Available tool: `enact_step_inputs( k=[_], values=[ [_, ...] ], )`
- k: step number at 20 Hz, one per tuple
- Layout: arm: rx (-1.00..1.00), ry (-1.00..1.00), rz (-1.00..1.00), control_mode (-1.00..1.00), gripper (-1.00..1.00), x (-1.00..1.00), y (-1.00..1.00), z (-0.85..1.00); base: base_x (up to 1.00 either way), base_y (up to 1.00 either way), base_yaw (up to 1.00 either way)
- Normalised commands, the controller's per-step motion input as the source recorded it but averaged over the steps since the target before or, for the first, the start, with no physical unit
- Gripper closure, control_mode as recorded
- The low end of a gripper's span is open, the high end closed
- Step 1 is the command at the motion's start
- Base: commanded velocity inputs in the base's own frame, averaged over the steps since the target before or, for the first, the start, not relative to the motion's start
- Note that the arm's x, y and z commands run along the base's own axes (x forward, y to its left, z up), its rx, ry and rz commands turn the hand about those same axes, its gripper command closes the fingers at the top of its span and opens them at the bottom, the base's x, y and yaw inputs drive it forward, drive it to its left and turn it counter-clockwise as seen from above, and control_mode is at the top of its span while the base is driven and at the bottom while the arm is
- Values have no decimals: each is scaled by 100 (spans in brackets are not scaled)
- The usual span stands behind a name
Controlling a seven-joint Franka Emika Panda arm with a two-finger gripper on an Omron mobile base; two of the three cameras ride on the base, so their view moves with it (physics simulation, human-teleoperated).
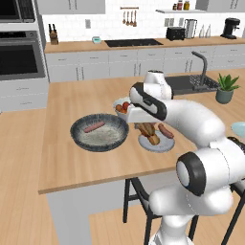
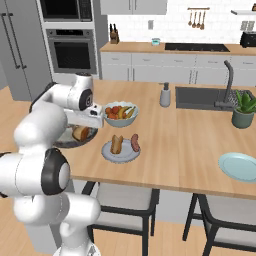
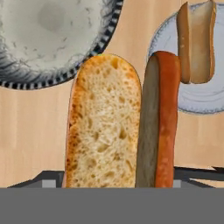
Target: Place one bun and one sausage from the bowl on each plate.
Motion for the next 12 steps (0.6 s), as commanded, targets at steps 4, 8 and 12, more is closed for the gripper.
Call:
enact_step_inputs(
  k=[4,8,12],
  values=[
    [-9,7,1,-100,100,-61,-42,4,0,0,0],
    [-16,3,0,-100,100,-36,-12,0,0,0,0],
    [-6,0,0,-100,100,-15,-14,8,0,0,0]
  ],
)
